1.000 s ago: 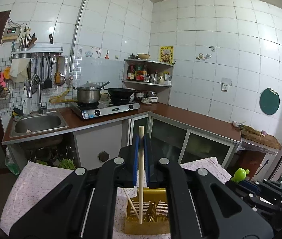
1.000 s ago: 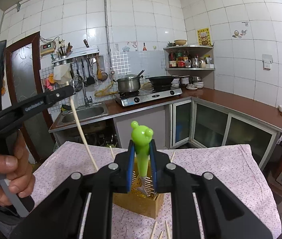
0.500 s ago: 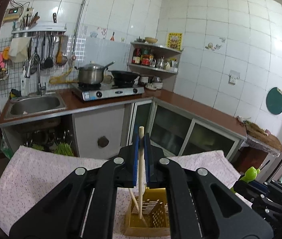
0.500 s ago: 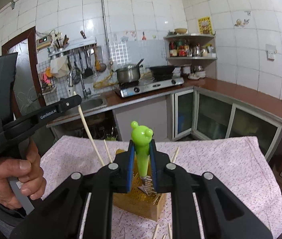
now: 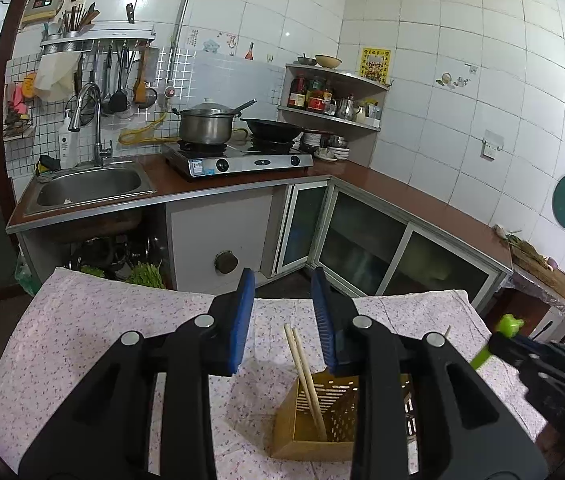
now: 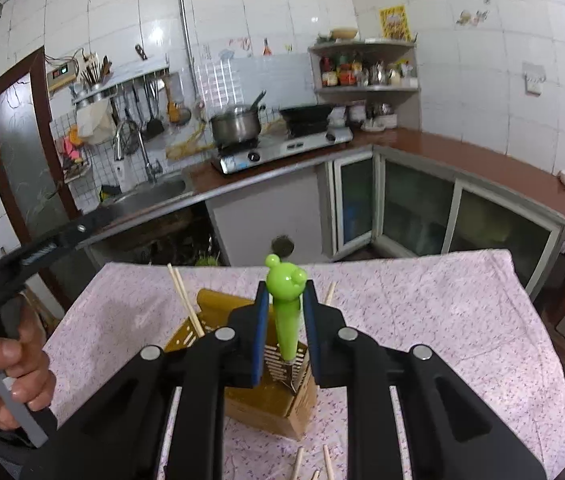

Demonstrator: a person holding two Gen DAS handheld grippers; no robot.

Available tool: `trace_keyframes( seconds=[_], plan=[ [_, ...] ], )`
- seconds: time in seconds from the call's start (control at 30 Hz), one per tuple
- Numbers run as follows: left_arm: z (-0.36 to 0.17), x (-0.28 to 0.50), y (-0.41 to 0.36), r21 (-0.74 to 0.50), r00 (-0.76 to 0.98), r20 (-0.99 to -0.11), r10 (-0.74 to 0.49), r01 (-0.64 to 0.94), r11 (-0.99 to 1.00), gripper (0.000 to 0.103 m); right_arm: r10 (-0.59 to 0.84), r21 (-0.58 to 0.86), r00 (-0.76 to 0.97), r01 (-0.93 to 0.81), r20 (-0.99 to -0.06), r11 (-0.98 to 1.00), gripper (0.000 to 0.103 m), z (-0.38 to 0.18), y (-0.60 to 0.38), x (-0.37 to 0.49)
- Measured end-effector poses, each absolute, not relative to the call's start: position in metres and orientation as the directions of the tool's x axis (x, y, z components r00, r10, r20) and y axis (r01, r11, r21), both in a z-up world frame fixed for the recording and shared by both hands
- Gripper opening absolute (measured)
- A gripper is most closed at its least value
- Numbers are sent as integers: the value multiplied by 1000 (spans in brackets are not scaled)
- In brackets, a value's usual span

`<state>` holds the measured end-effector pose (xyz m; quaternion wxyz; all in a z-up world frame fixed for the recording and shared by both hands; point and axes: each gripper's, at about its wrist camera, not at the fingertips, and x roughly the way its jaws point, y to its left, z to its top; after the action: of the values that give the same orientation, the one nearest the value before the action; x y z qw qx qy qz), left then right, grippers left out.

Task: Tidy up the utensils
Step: 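Drop the chopstick into the caddy with the left tool while the right inserts the green utensil, then move the left tool to the metal spoon while the right tool approaches the light-blue spoon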

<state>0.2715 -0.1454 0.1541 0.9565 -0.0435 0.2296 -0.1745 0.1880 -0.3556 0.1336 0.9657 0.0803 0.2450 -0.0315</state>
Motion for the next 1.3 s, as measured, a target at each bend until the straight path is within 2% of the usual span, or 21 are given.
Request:
trace_keyframes(
  seconds=[0.1,0.17,0.2,0.43,0.7,0.97,1.13,1.3],
  plan=[
    [157,264,-141,-151,844,-410,-345,310,939,28,-25,140,879,103,-475,985,21,132,-353,191],
    [159,260,-139,-149,846,-406,-346,312,938,28,-28,136,883,104,-468,985,47,132,-352,190],
    [161,259,-137,-147,848,-402,-345,312,939,28,-28,131,885,100,-464,986,48,132,-351,190],
    [166,249,-135,-152,853,-384,-353,319,936,28,-39,116,892,102,-450,988,48,136,-347,183],
    [154,228,-134,-149,832,-420,-362,331,932,28,-71,116,898,134,-435,984,48,137,-359,155],
    [88,182,-102,-111,777,-555,-296,284,952,28,-137,99,870,208,-474,973,48,96,-388,91],
    [29,146,-78,-121,701,-667,-252,232,965,28,-166,117,842,261,-514,958,48,55,-407,42],
    [-17,108,-68,-155,611,-748,-259,219,963,28,-211,105,795,325,-568,940,48,15,-421,0]
  ],
)
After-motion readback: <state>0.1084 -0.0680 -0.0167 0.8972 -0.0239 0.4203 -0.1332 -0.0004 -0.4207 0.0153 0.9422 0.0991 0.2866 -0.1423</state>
